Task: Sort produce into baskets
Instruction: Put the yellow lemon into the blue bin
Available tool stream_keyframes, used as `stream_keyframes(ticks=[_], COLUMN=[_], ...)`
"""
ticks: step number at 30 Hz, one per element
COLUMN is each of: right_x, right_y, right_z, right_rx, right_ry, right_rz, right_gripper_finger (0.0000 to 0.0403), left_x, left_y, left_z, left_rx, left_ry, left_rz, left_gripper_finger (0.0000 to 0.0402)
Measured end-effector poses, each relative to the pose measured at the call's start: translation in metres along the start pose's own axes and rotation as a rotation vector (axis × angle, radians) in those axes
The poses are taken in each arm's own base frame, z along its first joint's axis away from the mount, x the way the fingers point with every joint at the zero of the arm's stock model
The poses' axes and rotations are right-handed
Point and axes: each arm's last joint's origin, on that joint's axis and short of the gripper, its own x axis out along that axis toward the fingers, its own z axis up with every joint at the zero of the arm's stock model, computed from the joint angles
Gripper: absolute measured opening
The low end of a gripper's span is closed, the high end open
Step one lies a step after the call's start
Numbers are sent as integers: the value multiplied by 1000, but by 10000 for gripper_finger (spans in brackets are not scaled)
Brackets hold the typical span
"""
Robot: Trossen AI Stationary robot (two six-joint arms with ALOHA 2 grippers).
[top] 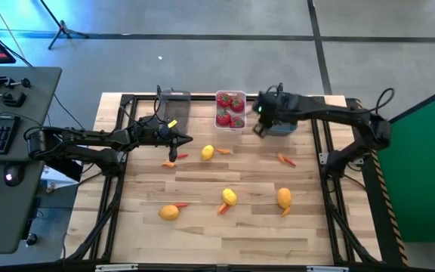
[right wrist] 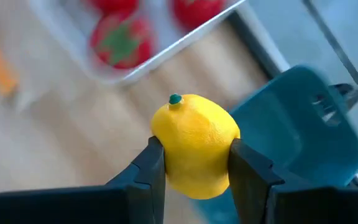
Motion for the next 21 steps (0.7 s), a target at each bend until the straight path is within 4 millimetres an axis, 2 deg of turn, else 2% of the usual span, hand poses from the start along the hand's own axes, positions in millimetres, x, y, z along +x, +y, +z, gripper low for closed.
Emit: stream_keyframes(ticks=[5, 8, 11, 17, 21], right_x=[20, 37, 59, 103, 118], right_y=[-48, -76, -95, -107, -106], right_z=[13, 14, 11, 8, 10], right_rx=[174, 296, 396, 500, 512], right_ry=[-37, -6, 61, 164, 161], right_rz=[-64, -66, -58, -50, -51], right_gripper_finger=[114, 114, 114, 114, 117], left_x=[0, 0, 0, 0, 0], left_y=[0, 0, 0, 0, 0], left_z=[0, 0, 0, 1, 1], left_rx=[-14, -17, -16, -31, -32], left_ry=[-1, -1, -3, -8, -8], left_rz=[0, 0, 0, 0, 0], left_gripper_finger=[0, 0, 0, 0, 0])
